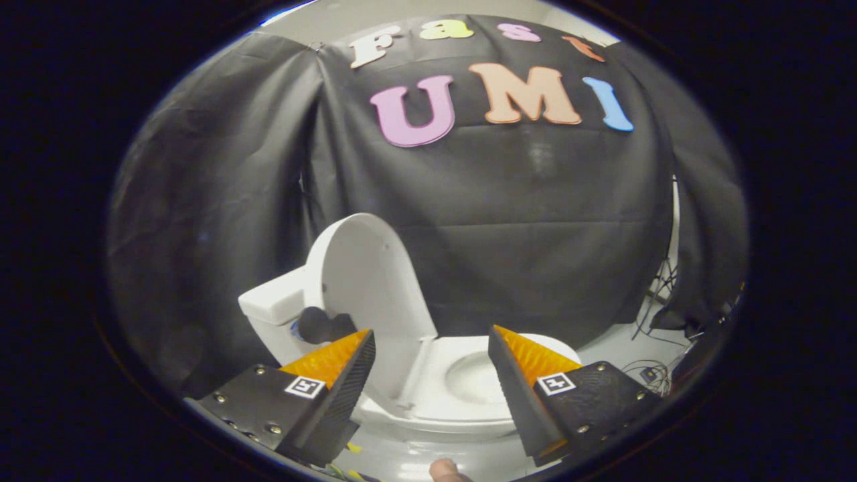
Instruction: Open the toilet lid.
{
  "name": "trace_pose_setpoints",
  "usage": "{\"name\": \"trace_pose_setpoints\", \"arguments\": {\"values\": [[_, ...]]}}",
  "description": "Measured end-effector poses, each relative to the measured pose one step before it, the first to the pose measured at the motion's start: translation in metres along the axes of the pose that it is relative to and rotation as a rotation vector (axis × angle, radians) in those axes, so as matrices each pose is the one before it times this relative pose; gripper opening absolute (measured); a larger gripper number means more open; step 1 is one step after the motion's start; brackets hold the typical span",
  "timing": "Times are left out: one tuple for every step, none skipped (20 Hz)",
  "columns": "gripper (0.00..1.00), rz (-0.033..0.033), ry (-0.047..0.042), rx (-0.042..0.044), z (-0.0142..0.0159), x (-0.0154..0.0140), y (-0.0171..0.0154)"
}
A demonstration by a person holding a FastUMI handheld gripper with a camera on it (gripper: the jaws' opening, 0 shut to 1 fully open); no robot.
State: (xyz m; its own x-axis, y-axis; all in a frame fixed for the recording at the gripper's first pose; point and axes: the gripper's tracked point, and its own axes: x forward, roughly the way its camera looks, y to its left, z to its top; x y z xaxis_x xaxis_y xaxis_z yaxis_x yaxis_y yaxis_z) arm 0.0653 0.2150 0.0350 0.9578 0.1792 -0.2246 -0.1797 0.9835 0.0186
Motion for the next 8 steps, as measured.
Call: {"name": "trace_pose_setpoints", "arguments": {"values": [[0.99, -0.02053, -0.01176, 0.00801, 0.00367, -0.00653, -0.01466], [0.99, -0.0226, -0.00976, 0.00818, 0.00387, -0.00398, -0.01726], [0.99, -0.01554, -0.01662, 0.00925, 0.00492, -0.00467, -0.01567], [0.99, -0.01631, -0.00776, 0.00584, 0.00357, -0.00401, -0.01488], [0.99, -0.01457, -0.00388, -0.00137, 0.00199, -0.00339, -0.01404], [0.99, -0.01696, -0.0037, -0.00351, 0.00038, -0.00451, -0.01451], [0.99, -0.00835, -0.00187, -0.00524, 0.00056, -0.00309, -0.01176], [0.99, -0.01069, 0.00031, -0.00802, -0.00016, -0.00293, -0.01174]]}}
